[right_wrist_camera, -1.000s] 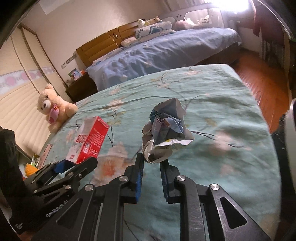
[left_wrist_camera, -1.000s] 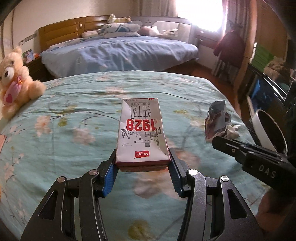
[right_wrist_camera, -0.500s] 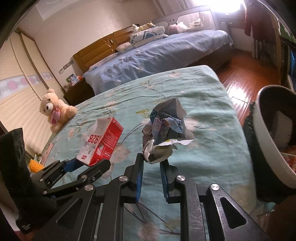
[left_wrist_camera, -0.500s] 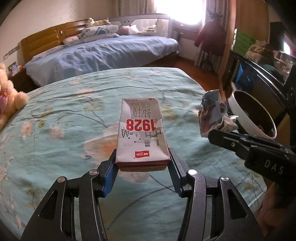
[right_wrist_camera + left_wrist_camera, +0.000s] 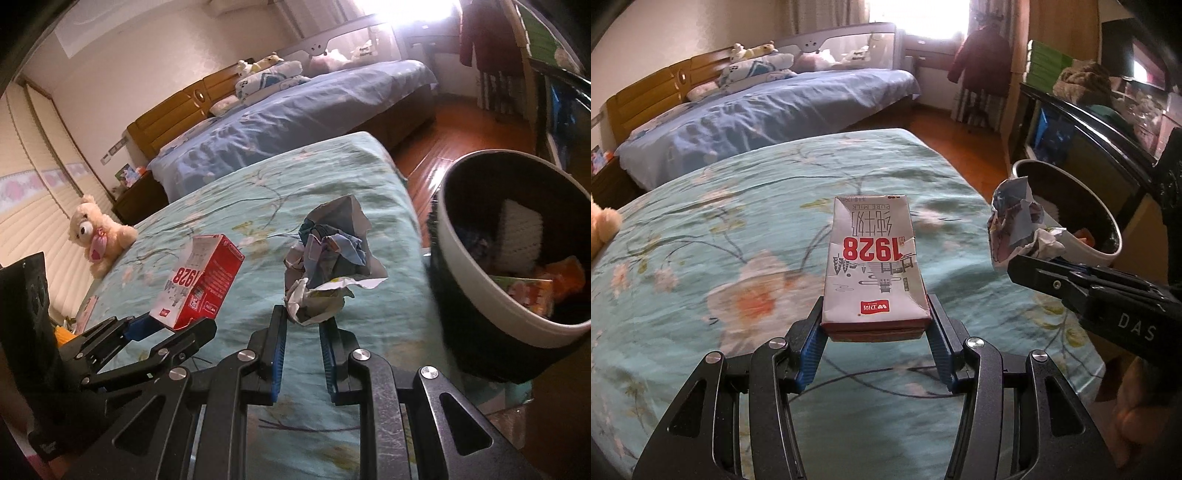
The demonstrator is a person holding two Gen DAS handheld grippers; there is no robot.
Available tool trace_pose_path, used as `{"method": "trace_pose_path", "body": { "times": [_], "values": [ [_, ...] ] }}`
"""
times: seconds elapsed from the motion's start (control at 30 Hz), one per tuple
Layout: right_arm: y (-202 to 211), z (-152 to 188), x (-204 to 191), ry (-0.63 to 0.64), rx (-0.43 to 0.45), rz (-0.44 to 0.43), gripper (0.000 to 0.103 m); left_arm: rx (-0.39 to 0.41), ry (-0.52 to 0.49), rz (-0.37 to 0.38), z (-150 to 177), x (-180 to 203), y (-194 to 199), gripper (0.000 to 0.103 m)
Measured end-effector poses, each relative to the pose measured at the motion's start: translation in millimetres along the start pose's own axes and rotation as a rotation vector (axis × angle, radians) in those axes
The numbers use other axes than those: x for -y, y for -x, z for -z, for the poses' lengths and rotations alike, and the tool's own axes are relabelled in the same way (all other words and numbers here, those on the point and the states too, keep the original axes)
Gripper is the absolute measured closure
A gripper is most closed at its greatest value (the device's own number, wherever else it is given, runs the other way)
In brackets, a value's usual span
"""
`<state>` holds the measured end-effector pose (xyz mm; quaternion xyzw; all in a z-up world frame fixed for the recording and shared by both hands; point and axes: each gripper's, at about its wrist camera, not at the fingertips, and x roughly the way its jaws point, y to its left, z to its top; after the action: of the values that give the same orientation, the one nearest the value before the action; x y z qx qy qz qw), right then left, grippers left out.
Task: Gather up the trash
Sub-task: 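Carry the red-white box and crumpled paper over the bin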
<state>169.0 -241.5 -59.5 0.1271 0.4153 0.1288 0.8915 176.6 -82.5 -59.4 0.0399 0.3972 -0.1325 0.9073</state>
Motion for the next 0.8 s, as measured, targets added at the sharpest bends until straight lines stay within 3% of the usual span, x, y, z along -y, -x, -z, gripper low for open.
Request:
{"method": "trace_pose_path", "body": {
  "times": [0.8],
  "values": [
    [53.5,-5.6,60.0,-0.099,0.091,0.092,0.085,0.010,-0.131,0.088,-28.1,70.3,-6.2,0.053]
  ]
}}
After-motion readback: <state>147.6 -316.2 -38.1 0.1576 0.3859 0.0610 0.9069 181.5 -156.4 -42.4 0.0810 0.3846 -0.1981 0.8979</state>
